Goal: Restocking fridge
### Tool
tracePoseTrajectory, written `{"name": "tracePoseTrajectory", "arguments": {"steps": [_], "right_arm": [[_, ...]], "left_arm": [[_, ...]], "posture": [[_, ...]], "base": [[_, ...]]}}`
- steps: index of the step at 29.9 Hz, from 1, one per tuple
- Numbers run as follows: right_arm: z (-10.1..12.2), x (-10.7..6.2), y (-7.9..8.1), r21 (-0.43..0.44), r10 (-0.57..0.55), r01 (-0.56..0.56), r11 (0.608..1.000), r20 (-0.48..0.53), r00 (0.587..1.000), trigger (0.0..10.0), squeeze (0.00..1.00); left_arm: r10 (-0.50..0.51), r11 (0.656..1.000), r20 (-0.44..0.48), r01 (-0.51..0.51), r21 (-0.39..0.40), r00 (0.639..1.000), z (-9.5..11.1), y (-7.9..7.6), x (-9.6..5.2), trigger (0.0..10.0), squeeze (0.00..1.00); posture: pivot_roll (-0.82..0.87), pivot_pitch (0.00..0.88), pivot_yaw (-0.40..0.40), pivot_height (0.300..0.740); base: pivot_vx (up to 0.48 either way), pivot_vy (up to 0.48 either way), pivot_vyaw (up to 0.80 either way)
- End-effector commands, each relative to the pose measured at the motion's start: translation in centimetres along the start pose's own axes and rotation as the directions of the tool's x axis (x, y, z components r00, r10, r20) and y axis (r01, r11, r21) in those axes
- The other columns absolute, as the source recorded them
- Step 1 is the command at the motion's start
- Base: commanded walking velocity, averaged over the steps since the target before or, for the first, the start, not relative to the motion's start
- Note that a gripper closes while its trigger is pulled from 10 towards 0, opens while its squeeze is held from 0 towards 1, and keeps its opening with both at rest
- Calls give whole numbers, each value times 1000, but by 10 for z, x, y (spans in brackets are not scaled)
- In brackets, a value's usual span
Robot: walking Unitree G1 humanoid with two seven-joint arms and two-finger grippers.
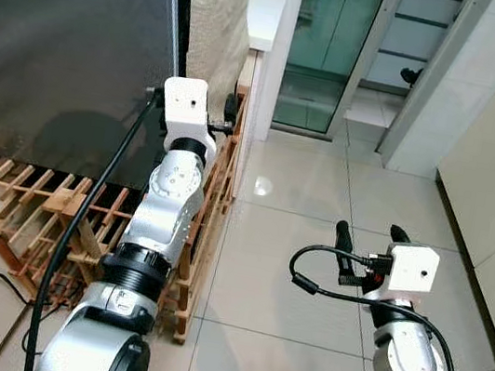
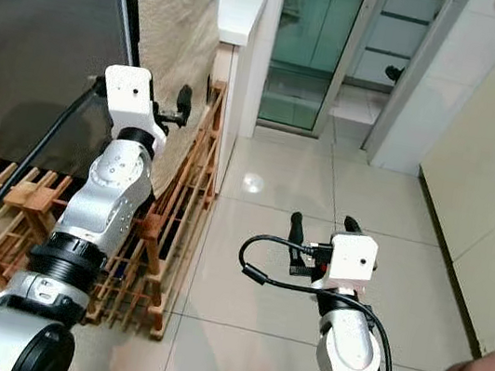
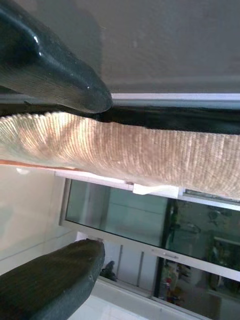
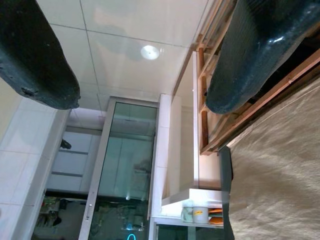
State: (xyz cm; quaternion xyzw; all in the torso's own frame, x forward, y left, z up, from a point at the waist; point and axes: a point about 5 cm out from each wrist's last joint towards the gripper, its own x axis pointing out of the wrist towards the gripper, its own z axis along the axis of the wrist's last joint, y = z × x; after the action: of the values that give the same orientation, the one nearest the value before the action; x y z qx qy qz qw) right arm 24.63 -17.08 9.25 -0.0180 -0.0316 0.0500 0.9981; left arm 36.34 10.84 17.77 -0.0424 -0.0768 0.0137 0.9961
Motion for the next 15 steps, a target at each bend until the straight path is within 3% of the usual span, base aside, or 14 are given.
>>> {"name": "tracePoseTrajectory", "arguments": {"steps": [1,10,15], "right_arm": [[5,1,1,-5,1,-1,1000,16,1000,10000,0],[5,4,0,-4,-2,2,1000,17,1000,10000,0],[4,5,1,-2,2,-1,1000,16,1000,10000,0]], "left_arm": [[-2,1000,-26,2,-1,1000,-5,2,-1,10000,0],[19,1000,-39,-19,20,999,-8,8,-2,10000,0],[85,996,-46,-86,-10,995,-6,13,7,10000,0]], "posture": [[-133,0,9,740],[-132,0,13,740],[-131,0,12,740]], "base": [[0,0,0],[0,0,0],[0,0,0]]}}
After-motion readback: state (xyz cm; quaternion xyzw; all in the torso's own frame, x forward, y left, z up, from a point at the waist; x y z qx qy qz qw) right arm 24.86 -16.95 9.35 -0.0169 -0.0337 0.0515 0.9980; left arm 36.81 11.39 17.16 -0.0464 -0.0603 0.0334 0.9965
